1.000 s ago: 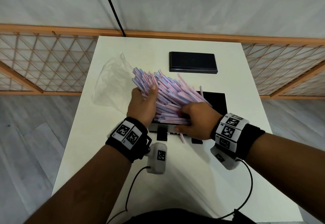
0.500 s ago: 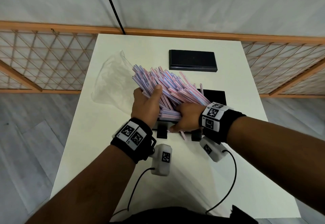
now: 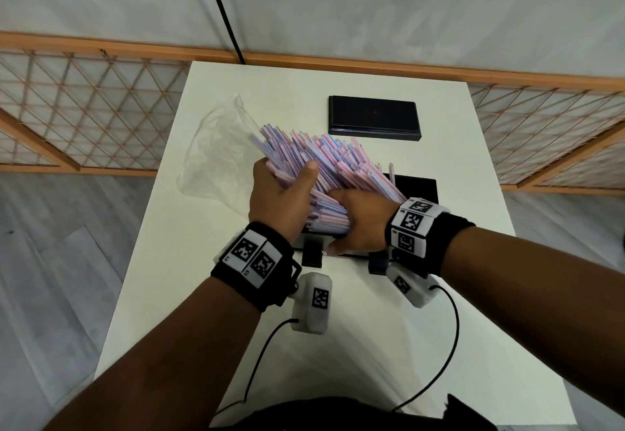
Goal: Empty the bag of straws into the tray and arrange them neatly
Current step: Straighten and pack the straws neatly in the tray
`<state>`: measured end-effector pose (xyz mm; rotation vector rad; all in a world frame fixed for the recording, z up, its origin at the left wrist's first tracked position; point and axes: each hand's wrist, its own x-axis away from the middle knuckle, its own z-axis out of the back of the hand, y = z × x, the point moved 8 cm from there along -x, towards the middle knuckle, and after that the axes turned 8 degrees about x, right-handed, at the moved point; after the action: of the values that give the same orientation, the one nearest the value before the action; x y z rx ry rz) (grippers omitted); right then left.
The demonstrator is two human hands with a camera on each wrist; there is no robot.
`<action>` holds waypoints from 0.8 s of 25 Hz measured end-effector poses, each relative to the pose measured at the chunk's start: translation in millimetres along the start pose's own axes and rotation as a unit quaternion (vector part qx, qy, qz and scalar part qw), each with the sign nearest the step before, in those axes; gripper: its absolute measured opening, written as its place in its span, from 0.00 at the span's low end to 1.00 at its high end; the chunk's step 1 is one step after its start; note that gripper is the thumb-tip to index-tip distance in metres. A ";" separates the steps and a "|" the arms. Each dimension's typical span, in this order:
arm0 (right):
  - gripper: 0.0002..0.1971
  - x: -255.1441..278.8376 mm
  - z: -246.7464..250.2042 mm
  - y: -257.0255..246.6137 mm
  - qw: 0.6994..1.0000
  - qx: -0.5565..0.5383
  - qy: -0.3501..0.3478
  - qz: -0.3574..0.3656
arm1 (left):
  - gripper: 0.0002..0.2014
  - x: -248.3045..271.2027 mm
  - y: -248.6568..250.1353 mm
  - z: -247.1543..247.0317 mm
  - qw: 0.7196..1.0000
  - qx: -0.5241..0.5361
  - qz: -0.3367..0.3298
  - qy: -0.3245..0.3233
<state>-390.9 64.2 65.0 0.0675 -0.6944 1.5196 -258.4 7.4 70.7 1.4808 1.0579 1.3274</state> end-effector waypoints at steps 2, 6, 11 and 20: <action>0.29 1.8 3.9 0.4 1.000 -0.003 0.014 0.015 | 0.35 -1.2 0.9 -0.3 1.000 -0.019 -0.020 -0.007; 0.32 9.3 -1.2 10.2 0.999 0.045 -0.003 -0.014 | 0.39 6.7 -2.6 5.2 1.000 -0.021 0.003 0.003; 0.33 12.8 -10.3 25.0 0.996 0.072 -0.023 -0.049 | 0.32 -1.1 9.0 15.5 0.998 0.038 0.008 0.058; 0.35 10.0 -8.9 22.8 0.994 0.085 -0.011 -0.065 | 0.40 0.6 -4.0 4.2 0.998 -0.049 0.025 -0.009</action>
<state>-409.6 79.1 53.8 0.2531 -0.5665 1.4519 -254.4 8.8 66.8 1.4520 0.9378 1.3790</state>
